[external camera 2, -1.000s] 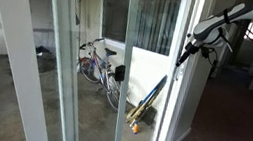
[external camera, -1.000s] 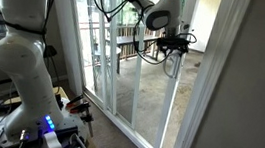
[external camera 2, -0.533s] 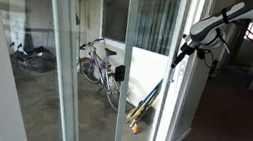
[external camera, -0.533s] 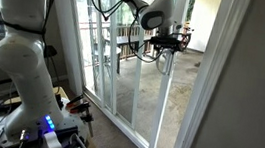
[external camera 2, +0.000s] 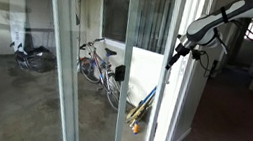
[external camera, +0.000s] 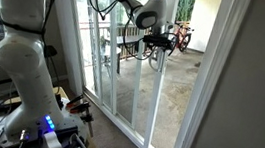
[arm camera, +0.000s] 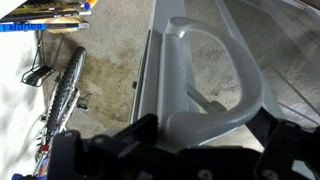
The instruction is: Slide open the door
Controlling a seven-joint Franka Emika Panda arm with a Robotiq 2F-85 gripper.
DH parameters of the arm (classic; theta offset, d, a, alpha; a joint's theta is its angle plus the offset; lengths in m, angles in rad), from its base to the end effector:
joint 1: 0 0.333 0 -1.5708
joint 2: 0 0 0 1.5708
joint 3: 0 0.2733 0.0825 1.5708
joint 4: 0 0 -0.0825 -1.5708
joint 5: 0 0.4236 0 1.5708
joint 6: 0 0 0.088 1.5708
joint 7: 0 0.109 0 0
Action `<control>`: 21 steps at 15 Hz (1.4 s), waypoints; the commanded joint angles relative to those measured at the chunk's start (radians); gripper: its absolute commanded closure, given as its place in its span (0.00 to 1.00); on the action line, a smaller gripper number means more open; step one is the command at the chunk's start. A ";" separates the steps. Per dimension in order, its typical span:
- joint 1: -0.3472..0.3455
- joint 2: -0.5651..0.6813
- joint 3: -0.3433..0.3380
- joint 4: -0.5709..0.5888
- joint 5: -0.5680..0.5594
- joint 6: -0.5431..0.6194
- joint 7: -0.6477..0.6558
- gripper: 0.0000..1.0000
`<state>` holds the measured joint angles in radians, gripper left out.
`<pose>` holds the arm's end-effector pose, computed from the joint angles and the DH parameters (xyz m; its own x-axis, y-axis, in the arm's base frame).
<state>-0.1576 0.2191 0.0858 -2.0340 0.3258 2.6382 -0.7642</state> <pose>0.6401 -0.0548 0.3101 0.8181 0.3860 0.4263 0.4093 -0.9115 0.0399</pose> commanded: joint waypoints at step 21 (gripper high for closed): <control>0.130 0.050 0.020 0.045 -0.283 0.029 0.290 0.00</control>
<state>-0.1015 0.2087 0.0696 -2.0513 0.1010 2.6726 -0.5216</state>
